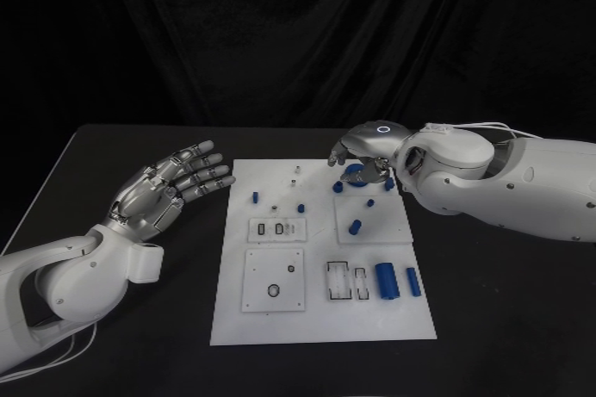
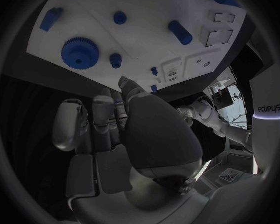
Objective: Assemble the parts on the task board
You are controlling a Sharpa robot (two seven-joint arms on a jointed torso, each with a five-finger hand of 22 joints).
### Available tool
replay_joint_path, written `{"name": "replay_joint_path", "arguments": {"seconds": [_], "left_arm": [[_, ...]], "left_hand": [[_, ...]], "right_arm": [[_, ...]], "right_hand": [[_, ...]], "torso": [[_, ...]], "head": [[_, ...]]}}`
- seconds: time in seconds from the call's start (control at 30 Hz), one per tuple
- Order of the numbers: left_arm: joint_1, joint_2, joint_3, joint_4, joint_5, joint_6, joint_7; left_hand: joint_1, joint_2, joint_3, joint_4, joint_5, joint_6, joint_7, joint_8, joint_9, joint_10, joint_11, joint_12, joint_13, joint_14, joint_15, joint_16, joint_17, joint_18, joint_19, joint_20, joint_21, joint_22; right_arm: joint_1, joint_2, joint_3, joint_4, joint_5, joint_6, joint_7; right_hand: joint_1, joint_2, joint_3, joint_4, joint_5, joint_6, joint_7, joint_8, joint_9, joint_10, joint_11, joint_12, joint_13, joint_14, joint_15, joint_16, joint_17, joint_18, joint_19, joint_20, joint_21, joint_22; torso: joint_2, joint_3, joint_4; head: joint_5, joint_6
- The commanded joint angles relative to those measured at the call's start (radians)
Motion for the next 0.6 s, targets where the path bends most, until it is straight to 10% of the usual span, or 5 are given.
{"name": "replay_joint_path", "arguments": {"seconds": [0.03, 0.6], "left_arm": [[0.003, 0.0, 0.001, 0.0, 0.004, 0.011, 0.196], [0.003, 0.0, 0.0, -0.002, 0.004, 0.017, 0.194]], "left_hand": [[-0.002, 0.002, 0.004, 0.005, 0.008, 0.004, 0.0, 0.005, 0.001, 0.005, 0.005, 0.007, -0.001, -0.004, 0.003, 0.005, -0.001, -0.015, -0.005, 0.0, -0.003, -0.001], [0.0, 0.001, 0.006, 0.005, 0.011, 0.001, 0.001, 0.004, 0.001, 0.004, 0.006, 0.006, -0.001, -0.003, 0.006, 0.006, -0.001, -0.016, -0.007, 0.002, -0.004, -0.001]], "right_arm": [[-0.006, 0.001, 0.0, -0.001, -0.058, 0.009, -0.033], [-0.026, 0.008, 0.0, -0.012, -0.063, 0.034, -0.039]], "right_hand": [[-0.006, -0.006, 0.005, 0.003, -0.011, 0.003, -0.007, -0.006, 0.001, -0.001, -0.002, -0.007, 0.002, 0.002, -0.004, -0.002, 0.004, -0.006, -0.001, -0.001, 0.004, 0.004], [-0.01, -0.007, 0.017, -0.007, 0.005, 0.02, -0.003, -0.011, 0.007, 0.005, 0.002, -0.021, 0.002, 0.0, 0.004, -0.001, 0.014, -0.007, -0.005, 0.005, 0.007, 0.009]], "torso": [[0.009, -0.0066, 0.0032], [0.013, -0.0116, 0.0107]], "head": [[-0.003, 0.001], [-0.018, -0.008]]}}
